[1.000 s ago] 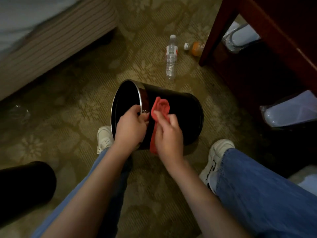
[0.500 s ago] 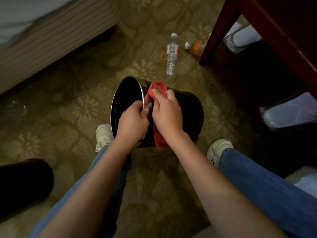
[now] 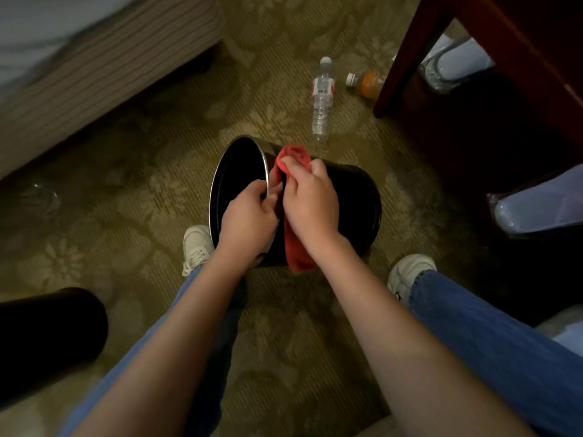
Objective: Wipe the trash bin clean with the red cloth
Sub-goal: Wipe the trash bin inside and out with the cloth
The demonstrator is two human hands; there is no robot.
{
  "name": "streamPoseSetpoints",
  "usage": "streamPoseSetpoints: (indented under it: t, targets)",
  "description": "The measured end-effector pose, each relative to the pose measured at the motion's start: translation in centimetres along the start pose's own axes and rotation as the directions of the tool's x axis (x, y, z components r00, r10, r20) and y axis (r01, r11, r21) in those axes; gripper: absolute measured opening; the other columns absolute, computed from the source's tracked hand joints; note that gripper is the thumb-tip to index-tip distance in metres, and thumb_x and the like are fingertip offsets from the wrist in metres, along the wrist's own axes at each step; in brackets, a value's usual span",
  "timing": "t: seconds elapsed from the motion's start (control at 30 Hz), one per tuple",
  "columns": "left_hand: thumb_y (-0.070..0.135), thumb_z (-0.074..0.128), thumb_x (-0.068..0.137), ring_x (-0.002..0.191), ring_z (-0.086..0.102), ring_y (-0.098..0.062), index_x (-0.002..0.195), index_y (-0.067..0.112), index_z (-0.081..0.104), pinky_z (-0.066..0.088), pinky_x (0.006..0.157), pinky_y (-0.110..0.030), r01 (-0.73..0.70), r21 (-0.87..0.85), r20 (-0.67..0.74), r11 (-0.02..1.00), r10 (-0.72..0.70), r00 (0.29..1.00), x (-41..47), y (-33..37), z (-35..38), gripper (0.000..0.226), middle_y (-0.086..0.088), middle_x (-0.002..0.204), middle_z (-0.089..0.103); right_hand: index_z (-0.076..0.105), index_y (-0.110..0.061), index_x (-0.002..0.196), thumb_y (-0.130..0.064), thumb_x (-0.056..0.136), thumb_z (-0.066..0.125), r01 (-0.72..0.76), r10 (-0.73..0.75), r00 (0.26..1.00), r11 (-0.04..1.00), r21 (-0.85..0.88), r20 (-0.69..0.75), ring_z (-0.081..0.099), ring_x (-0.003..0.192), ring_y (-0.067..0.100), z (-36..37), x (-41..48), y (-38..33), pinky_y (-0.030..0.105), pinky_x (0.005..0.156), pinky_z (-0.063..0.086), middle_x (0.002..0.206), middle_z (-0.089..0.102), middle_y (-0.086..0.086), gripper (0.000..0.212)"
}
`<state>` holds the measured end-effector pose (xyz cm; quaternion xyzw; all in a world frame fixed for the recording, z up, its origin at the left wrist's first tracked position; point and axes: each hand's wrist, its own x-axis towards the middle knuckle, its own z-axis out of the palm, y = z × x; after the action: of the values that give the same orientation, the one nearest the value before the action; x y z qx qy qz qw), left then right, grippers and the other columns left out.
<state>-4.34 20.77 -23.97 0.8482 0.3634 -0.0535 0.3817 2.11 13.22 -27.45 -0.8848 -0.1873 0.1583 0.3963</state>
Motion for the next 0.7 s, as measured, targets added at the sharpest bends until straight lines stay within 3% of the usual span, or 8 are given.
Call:
streamPoseSetpoints:
  t: [0.1,0.23,0.37,0.53,0.7]
  targets:
    - [0.021,0.048,0.096,0.066,0.053,-0.018,0.084,0.013,0.054,0.039,0.059,-0.032,0.005,0.014,0.021,1.0,-0.005,1.0,0.1,0.3,0.1,0.016,0.003,0.067,0.054,0.056,-0.018,0.13,-0.019,0.096,0.046,0.057,-0.056,0.997,0.998,0.025,-0.06,0.056,0.093,0.026,0.1,-1.5,0.8,0.045,0.078,0.051,0.108,0.052,0.009,0.036]
    - [0.02,0.048,0.094,0.077,0.062,-0.024,0.092,0.011,0.058,0.052,0.073,-0.044,0.035,0.015,0.02,0.999,-0.035,0.999,-0.2,0.0,0.0,0.013,-0.005,0.078,0.062,0.052,-0.024,0.132,-0.029,0.096,0.038,0.064,-0.047,0.991,0.989,0.137,-0.125,0.057,0.084,0.019,1.8,-7.5,2.7,0.044,0.069,0.051,0.102,0.053,0.002,0.039]
    - [0.019,0.047,0.095,0.081,0.061,-0.03,0.098,0.008,0.058,0.051,0.074,-0.044,0.052,0.069,-0.031,0.996,-0.05,0.998,-0.2,-0.4,-0.4,0.016,-0.009,0.082,0.062,0.056,-0.029,0.126,-0.028,0.089,0.047,0.072,-0.066,0.99,0.996,0.043,-0.122,0.056,0.071,0.023,3.4,-12.2,3.8,0.033,0.062,0.05,0.097,0.057,-0.002,0.038]
    - [0.021,0.046,0.096,0.079,0.059,-0.027,0.093,0.013,0.054,0.049,0.07,-0.039,0.012,0.074,0.002,0.997,-0.012,1.0,-0.3,0.1,0.0,0.012,-0.001,0.075,0.057,0.067,-0.018,0.102,-0.023,0.082,0.05,0.056,-0.044,0.982,0.996,0.064,-0.183,0.054,0.08,0.016,2.8,-10.3,3.6,0.03,0.067,0.046,0.095,0.059,-0.001,0.027]
    - [0.025,0.046,0.096,0.073,0.057,-0.019,0.092,0.018,0.054,0.041,0.061,-0.031,0.007,0.086,-0.001,0.996,-0.007,1.0,0.4,0.7,0.4,0.012,0.003,0.073,0.058,0.067,-0.016,0.105,-0.021,0.086,0.049,0.112,-0.097,0.978,0.991,0.075,-0.187,0.058,0.087,0.017,1.4,-7.9,2.7,0.035,0.072,0.045,0.098,0.06,0.0,0.027]
